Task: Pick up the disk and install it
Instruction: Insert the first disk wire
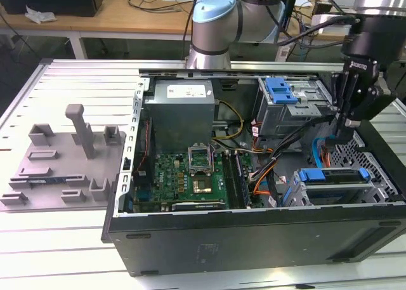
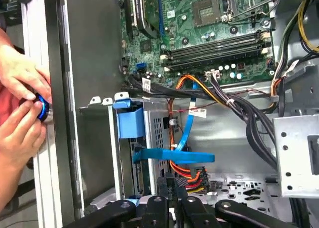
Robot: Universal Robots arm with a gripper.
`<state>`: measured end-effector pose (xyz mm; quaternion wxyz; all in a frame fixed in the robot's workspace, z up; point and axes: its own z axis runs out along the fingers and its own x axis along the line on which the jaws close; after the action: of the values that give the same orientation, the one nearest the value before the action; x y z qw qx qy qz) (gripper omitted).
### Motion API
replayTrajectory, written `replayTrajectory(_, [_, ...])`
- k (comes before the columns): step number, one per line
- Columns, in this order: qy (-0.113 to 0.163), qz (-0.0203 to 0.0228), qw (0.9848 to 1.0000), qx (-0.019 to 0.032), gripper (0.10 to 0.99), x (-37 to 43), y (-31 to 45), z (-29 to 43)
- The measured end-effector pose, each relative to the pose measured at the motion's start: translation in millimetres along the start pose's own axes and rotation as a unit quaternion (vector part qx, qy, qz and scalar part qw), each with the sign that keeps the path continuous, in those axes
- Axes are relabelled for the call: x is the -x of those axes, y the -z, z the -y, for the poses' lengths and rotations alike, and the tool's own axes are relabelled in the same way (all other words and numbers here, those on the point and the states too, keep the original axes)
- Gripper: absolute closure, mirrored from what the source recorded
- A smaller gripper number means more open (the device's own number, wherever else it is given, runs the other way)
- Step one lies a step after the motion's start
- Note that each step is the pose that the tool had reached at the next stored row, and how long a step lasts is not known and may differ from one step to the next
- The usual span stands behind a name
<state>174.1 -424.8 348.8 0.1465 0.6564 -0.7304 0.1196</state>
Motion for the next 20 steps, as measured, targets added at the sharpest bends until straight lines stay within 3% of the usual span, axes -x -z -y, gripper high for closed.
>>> replayTrajectory(3, [0.003,0.0155,0.9999,0.0057,0.922,-4.6,-1.8,1.9])
replayTrajectory(4, [0.004,0.0261,0.9996,0.0080,0.922,-7.1,-2.8,2.6])
replayTrajectory(6, [0.005,0.0425,0.9990,0.0103,0.922,-12.4,-4.8,4.1])
replayTrajectory(9, [0.006,0.0519,0.9986,0.0113,0.922,-19.6,-7.3,5.4])
replayTrajectory(13, [0.007,0.0586,0.9982,0.0114,0.922,-24.2,-8.9,6.3])
replayTrajectory(15, [0.008,0.0662,0.9977,0.0096,0.922,-26.2,-9.5,6.6])
replayTrajectory(19, [0.009,0.0859,0.9962,0.0078,0.922,-32.0,-11.5,7.3])
replayTrajectory(20, [0.009,0.0879,0.9961,0.0080,0.922,-33.9,-12.2,7.5])
